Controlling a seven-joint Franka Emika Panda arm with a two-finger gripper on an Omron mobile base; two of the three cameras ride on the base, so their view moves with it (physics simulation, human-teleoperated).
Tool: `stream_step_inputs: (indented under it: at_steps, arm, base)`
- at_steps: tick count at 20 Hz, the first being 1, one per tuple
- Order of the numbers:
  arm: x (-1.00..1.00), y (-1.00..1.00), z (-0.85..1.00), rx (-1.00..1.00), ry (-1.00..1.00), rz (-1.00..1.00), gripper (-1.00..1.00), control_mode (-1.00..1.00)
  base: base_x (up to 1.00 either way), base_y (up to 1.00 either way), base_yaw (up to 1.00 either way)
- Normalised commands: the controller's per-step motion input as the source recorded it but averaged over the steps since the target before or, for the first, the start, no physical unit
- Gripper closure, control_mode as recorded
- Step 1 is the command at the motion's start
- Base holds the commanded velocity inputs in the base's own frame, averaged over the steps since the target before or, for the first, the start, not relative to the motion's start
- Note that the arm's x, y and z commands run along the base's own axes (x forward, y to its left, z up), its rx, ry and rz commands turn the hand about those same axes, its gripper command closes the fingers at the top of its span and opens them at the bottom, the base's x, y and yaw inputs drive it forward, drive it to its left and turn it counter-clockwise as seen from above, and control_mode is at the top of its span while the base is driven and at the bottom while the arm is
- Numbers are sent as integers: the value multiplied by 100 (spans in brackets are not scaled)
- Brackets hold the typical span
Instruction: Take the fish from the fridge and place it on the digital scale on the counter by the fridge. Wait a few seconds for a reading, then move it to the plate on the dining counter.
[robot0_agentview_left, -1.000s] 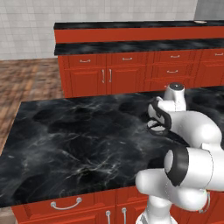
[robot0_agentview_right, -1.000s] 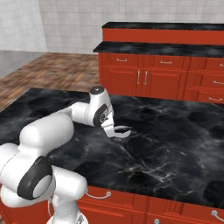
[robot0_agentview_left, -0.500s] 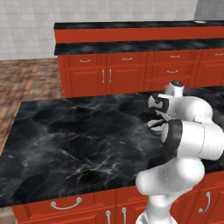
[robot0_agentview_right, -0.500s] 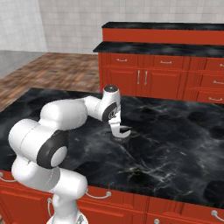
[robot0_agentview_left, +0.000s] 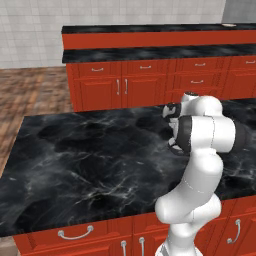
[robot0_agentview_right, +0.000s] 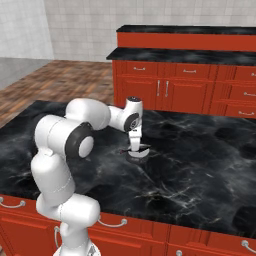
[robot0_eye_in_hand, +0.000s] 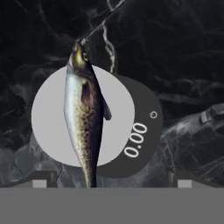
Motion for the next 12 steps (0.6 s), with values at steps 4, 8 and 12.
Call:
stream_step_inputs:
  at_steps: [4,8,12]
  arm:
    - [21,0,-40,0,1,0,-100,-100]
    - [6,0,-42,0,-4,0,-100,-100]
    - [8,0,-36,0,-6,0,-100,-100]
  base:
    - [0,0,0]
    - [0,0,0]
    - [0,0,0]
